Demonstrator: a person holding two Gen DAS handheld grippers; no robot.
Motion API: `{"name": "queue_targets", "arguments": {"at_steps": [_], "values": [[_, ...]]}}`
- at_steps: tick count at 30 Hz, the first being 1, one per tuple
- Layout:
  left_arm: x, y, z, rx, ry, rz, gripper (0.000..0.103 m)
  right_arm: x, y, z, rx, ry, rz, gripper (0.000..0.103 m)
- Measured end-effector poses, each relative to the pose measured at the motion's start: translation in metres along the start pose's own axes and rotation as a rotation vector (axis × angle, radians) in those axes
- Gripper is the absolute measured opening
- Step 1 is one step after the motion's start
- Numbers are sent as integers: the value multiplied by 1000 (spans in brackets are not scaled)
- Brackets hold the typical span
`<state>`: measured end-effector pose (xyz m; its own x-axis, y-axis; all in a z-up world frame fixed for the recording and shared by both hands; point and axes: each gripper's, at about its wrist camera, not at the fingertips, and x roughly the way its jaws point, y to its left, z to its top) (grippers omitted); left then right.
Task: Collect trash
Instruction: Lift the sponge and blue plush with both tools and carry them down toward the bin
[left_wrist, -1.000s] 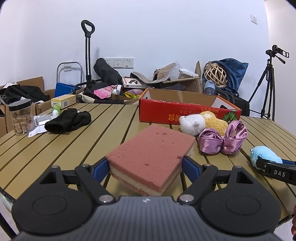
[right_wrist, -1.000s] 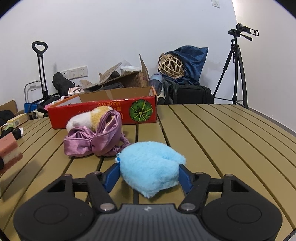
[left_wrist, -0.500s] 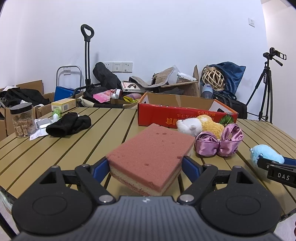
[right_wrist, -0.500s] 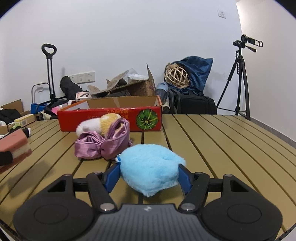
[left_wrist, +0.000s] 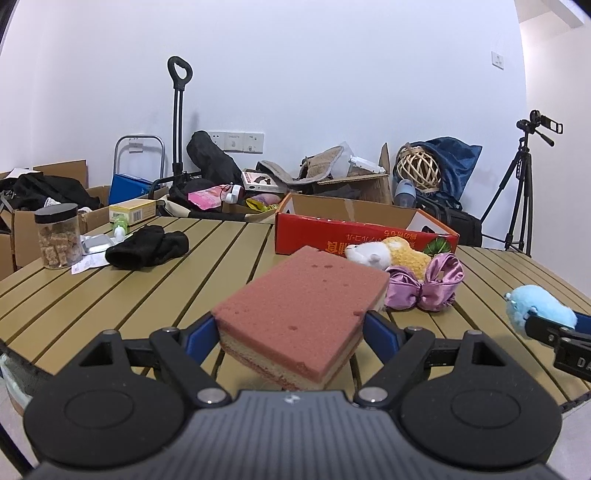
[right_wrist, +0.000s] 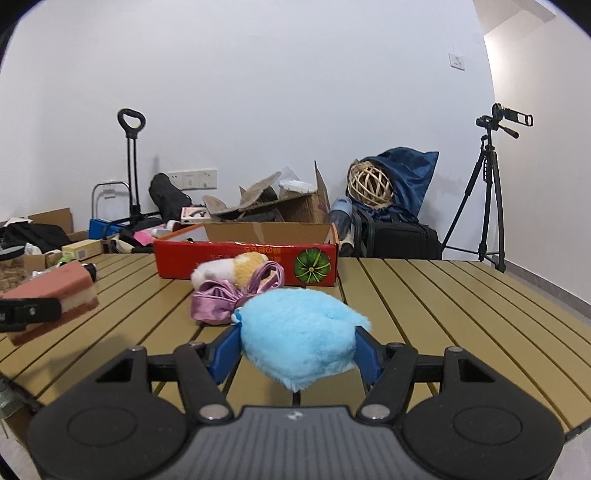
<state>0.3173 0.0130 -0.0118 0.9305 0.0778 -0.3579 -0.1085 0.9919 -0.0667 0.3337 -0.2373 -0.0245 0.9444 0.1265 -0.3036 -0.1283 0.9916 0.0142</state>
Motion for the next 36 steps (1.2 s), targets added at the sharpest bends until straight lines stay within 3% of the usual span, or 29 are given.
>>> {"name": "queue_targets", "arguments": {"at_steps": [20,36], "values": [[-67,5,-37,-15,7,-10,84,-77,6,-27,-11,-47,55,64],[-107,22,-69,-10,76,-4,84,-118,23,-69,14,31,119,64]]}}
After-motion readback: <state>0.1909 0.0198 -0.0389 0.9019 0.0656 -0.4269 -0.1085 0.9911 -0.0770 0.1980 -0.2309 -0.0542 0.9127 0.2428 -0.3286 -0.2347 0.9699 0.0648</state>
